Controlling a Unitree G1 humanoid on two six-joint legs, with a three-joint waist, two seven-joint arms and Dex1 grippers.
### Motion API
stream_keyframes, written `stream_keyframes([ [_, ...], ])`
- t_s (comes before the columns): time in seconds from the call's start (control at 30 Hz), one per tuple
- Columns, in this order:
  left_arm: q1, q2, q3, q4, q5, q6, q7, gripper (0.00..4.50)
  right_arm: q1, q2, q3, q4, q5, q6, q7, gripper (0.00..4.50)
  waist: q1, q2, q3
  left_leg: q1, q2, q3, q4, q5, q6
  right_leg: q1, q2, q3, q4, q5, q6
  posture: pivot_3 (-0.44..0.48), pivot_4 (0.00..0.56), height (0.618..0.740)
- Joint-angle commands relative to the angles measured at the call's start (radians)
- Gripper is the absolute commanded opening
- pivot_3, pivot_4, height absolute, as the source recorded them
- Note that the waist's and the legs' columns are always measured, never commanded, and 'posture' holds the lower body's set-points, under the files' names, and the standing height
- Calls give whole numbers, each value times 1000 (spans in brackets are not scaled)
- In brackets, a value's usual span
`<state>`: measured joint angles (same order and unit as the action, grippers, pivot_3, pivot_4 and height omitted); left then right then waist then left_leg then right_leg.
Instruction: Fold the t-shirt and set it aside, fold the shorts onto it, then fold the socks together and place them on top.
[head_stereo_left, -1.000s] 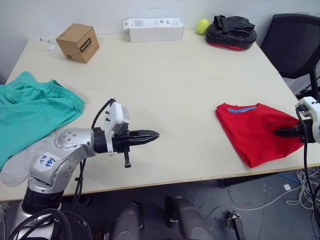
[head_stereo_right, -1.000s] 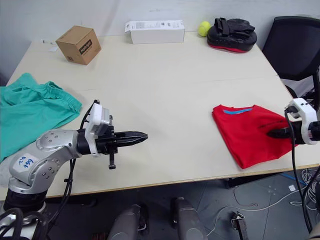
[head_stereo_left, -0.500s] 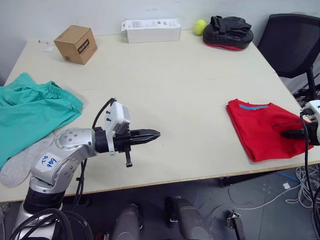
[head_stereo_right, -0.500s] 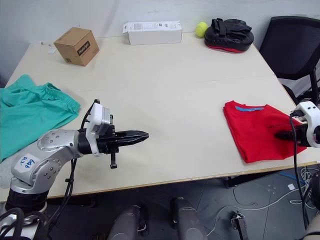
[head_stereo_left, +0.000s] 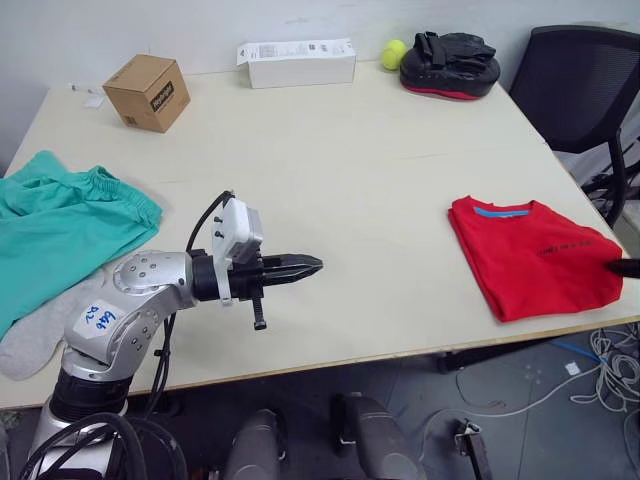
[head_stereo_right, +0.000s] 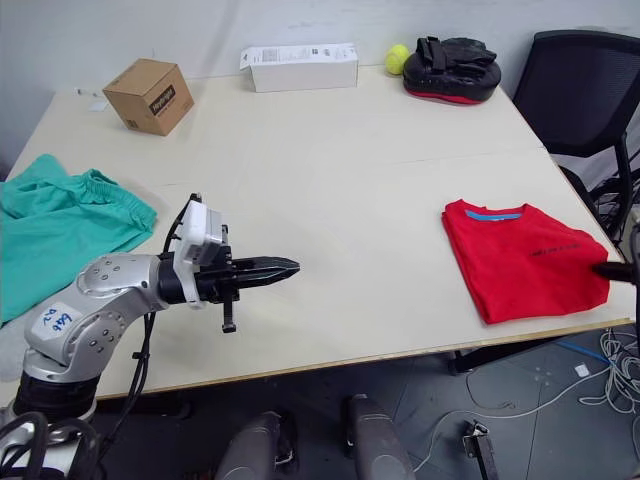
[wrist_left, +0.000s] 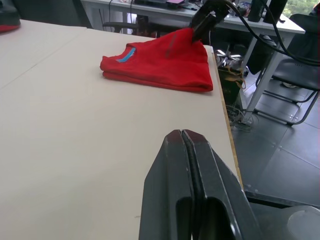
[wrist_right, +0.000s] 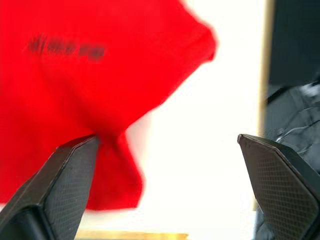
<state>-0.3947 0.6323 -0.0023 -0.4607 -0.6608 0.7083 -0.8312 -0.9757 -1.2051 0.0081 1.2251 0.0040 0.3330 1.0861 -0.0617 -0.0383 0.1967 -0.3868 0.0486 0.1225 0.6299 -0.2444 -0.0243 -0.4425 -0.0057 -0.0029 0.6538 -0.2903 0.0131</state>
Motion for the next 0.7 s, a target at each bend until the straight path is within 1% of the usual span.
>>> stream_keyframes([
  [0.03, -23, -8, 5, -16, 1, -23, 5, 0, -39, -24, -85, -44, 70, -10, 90, 4483, 2, 0, 0, 0, 0, -1, 0, 0, 0, 0, 0, 0, 0, 0, 0, 0, 150, 740],
  [0.1, -24, -11, 3, -14, 1, -24, 7, 0, -10, 8, -100, -90, 87, 11, 111, 4483, 4, 0, 0, 0, 1, -1, 0, 0, 0, 0, 0, 0, 0, 0, 0, 0, 150, 740],
  [0.2, -27, -15, 1, -13, 2, -24, 12, 0, 27, 46, -120, -138, 100, 37, 84, 3895, 5, 0, 0, 0, 2, -1, 0, 0, 0, 1, 0, 0, 0, 0, 1, 0, 150, 740],
  [0.23, -27, -15, 1, -16, 1, -24, 15, 0, 40, 60, -135, -167, 120, 52, 102, 3573, 5, 0, 0, 0, 1, -1, 0, 0, 0, 1, -1, 0, 0, 0, 1, 0, 150, 740],
  [0.33, -25, -13, 8, -25, -2, -21, 21, 0, 125, 89, -174, -342, 207, 109, 209, 2561, 6, 0, 0, 0, 1, -1, 0, 0, 0, 1, -1, 0, 1, 0, 1, 0, 150, 740],
  [0.37, -20, -11, 19, -29, -7, -14, 29, 0, 178, 111, -194, -468, 257, 134, 231, 2187, 7, 0, 0, 0, 1, -1, 0, 0, 0, 1, -1, 0, 1, 0, 1, 0, 150, 740],
  [0.47, 19, 4, 65, -53, -14, 3, 68, 0, 298, 205, -257, -854, 414, 248, 207, 1165, 1, 0, 0, 1, 2, -1, 0, 0, -1, 1, 0, 1, 4, -1, 2, 0, 150, 740],
  [0.57, 72, 19, 111, -89, -16, 18, 111, 0, 336, 298, -285, -1096, 523, 325, 136, 91, 0, 0, 0, 3, 2, -5, 0, 0, -4, 1, 2, 2, 6, -1, 3, 0, 150, 740],
  [0.6, 87, 24, 123, -99, -17, 21, 121, 0, 340, 318, -290, -1143, 548, 346, 117, 8, 3, 0, 0, 2, 3, -6, 0, 0, -5, 0, 3, 2, 6, -2, 4, 0, 150, 740],
  [0.7, 172, 42, 216, -160, -26, 48, 184, 0, 311, 423, -245, -1308, 626, 389, 45, 8, 6, -1, 0, 2, 3, -7, 0, 0, -4, 0, 2, 2, 6, -1, 2, 0, 150, 740],
])
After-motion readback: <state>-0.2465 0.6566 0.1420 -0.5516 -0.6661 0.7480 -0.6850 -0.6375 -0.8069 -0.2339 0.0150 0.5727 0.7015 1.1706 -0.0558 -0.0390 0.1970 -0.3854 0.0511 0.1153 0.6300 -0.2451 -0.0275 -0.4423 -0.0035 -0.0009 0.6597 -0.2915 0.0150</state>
